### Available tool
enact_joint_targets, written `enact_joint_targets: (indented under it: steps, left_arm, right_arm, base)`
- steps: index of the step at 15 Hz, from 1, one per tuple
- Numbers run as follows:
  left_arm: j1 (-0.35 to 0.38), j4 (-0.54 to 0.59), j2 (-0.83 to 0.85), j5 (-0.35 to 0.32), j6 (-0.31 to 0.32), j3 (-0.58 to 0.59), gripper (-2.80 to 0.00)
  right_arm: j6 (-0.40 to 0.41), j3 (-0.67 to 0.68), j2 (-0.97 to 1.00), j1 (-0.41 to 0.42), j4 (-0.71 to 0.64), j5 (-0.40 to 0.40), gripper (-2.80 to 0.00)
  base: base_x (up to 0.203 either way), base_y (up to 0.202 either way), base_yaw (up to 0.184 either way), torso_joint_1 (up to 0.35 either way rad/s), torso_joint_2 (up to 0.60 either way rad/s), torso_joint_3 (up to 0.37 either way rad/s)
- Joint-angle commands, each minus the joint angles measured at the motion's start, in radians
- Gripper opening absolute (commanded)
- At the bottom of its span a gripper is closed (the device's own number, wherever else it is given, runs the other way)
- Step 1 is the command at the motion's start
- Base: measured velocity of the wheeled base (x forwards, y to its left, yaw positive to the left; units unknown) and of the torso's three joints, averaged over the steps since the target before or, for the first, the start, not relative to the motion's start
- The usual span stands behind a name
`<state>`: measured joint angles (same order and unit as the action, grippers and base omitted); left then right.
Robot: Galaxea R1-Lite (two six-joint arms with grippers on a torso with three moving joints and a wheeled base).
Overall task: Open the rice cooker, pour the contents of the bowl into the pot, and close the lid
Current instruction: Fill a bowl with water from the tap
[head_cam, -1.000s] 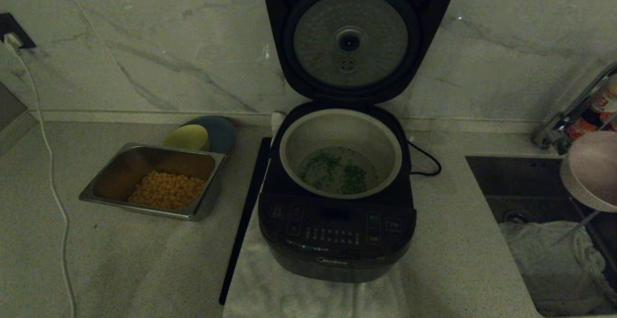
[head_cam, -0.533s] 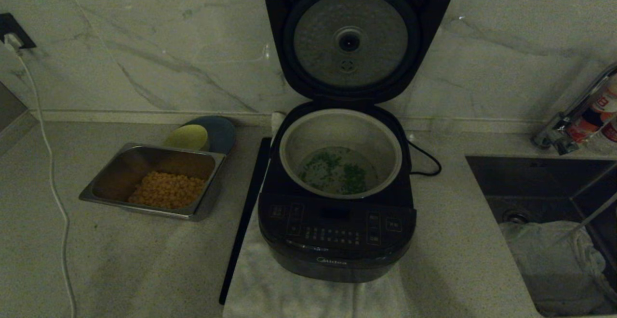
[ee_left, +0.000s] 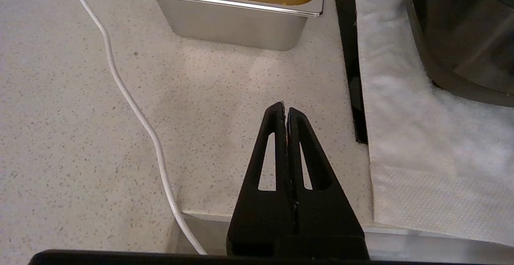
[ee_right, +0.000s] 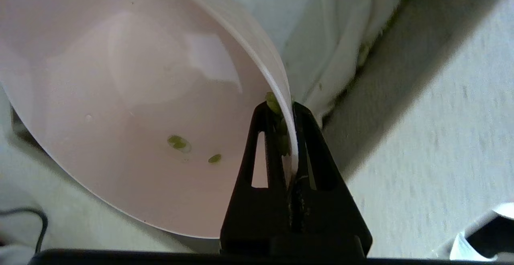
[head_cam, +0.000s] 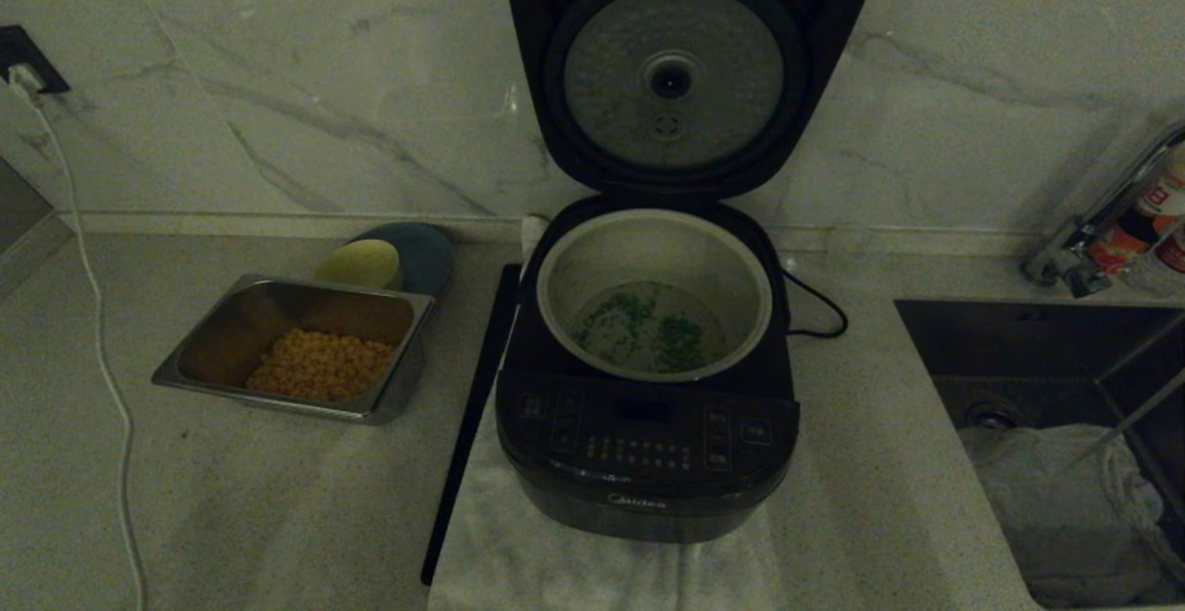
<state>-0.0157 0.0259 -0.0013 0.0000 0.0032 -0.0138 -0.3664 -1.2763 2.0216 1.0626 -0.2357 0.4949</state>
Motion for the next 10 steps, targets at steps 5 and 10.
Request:
enact_joint_targets:
  steps: [5,10]
  left_arm:
    - [0.000,0.000,0.000,0.000,0.000,0.000,-2.80]
    - [0.000,0.000,0.000,0.000,0.000,0.000,-2.80]
  right_arm:
    - [-0.026,-0.163,0.191,-0.073,-0.002,0.002,-2.80]
    - [-0.096,-0.277,0.256,-0.131,-0.002,-0.002,-2.80]
  base:
    - [0.000,0.000,0.000,0.000,0.00,0.000]
    - [0.000,0.000,0.000,0.000,0.00,0.000]
